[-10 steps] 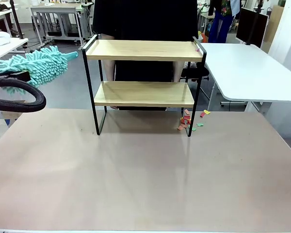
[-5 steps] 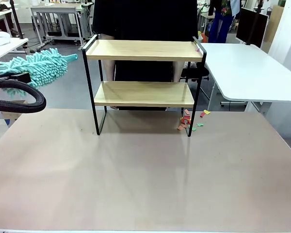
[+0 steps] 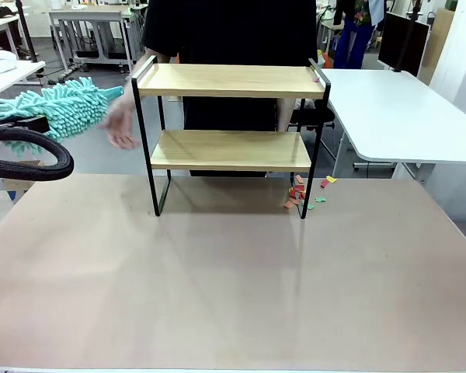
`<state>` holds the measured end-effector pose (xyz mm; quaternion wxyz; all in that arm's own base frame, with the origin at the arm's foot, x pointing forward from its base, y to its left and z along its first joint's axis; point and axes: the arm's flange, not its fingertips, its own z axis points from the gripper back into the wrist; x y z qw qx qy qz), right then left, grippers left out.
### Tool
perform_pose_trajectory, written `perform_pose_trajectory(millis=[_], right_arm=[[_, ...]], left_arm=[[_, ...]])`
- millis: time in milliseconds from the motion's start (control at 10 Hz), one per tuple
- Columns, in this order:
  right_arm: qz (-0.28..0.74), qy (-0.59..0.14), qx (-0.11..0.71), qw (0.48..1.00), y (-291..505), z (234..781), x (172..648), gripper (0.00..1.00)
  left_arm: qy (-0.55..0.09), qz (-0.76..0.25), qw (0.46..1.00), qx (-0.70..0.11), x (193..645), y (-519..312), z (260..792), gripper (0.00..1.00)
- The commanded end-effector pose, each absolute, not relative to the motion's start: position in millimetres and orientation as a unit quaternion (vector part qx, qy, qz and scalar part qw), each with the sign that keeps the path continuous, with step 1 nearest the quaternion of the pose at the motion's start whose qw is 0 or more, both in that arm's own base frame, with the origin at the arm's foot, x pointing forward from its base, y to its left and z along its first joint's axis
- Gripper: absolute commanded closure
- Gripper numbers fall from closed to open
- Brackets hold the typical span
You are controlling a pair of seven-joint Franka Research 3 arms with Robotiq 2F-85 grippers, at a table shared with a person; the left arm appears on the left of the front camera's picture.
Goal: Clean the shelf.
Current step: Hand the Duster back to the human.
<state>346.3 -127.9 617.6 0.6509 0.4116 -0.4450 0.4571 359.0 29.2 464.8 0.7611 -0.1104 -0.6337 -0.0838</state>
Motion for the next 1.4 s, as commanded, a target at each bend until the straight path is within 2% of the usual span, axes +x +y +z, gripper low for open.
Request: perform_pose_trajectory(millis=[0,1300], right_arm=[[0.468,-0.445,0.407,0.647,-129.0,618.4,345.5,0.0],[0.468,-0.445,0.407,0.647,-129.0,618.4,345.5,0.0]], left_arm=[[-0.635,-0.086,0.759,-0.117,360.0,34.2,471.5,0.81],[-0.635,-0.086,0.759,-0.117,360.0,34.2,471.5,0.81]])
